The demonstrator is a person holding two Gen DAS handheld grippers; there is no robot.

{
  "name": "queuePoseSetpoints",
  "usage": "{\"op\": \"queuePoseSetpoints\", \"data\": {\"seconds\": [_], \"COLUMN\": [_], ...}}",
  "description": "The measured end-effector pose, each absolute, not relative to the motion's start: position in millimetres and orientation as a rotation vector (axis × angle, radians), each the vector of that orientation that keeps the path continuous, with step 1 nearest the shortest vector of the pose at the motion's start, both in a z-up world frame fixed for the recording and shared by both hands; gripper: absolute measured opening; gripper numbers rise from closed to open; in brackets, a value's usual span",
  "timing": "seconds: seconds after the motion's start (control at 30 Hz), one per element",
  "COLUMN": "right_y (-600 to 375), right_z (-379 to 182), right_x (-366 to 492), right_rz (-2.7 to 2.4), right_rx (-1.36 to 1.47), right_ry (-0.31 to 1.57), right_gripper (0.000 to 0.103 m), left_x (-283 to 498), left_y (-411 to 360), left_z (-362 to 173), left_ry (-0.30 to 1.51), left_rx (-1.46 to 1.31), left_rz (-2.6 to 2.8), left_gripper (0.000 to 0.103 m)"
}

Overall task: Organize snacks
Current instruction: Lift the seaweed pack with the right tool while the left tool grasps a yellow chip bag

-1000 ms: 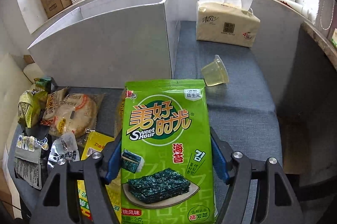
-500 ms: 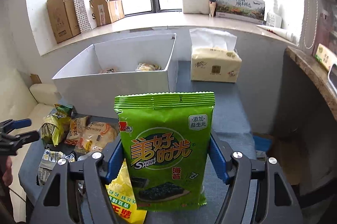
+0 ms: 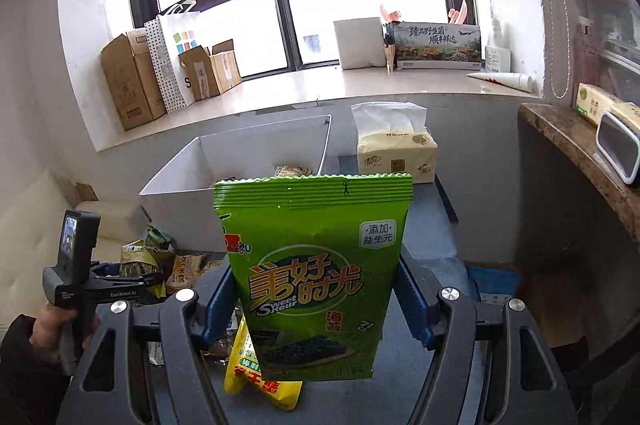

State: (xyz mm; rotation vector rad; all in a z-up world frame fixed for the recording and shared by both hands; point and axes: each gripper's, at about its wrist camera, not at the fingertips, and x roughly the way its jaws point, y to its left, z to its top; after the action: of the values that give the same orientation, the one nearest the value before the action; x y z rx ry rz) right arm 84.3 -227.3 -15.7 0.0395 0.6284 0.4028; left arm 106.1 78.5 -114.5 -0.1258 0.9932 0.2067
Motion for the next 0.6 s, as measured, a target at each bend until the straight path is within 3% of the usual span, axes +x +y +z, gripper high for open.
{"op": "queuePoseSetpoints", "data": {"seconds": [0.07,0.27,0.6], "right_y": [-229.7,-235.5,-223.2], "right_z": [-13.7,-12.7,-33.4], "right_x": [81.0,77.7,94.2], "right_rz": [0.406,0.438,0.438], "right_rx": [0.047,0.091,0.018], "right_ry": [0.625,0.627,0.678], "right_gripper": [0.074,0.074,0.075], "left_x": [100.4,71.8,56.2], "left_y": [78.2,79.4,66.4], "left_z": [-109.9,-85.7,-57.3], "left_ry": [0.981,0.917,0.857], "left_rx": [-0.148,-0.211,-0.181], "left_rz": [0.182,0.121,0.049], "left_gripper": [0.065,0.061,0.06]}}
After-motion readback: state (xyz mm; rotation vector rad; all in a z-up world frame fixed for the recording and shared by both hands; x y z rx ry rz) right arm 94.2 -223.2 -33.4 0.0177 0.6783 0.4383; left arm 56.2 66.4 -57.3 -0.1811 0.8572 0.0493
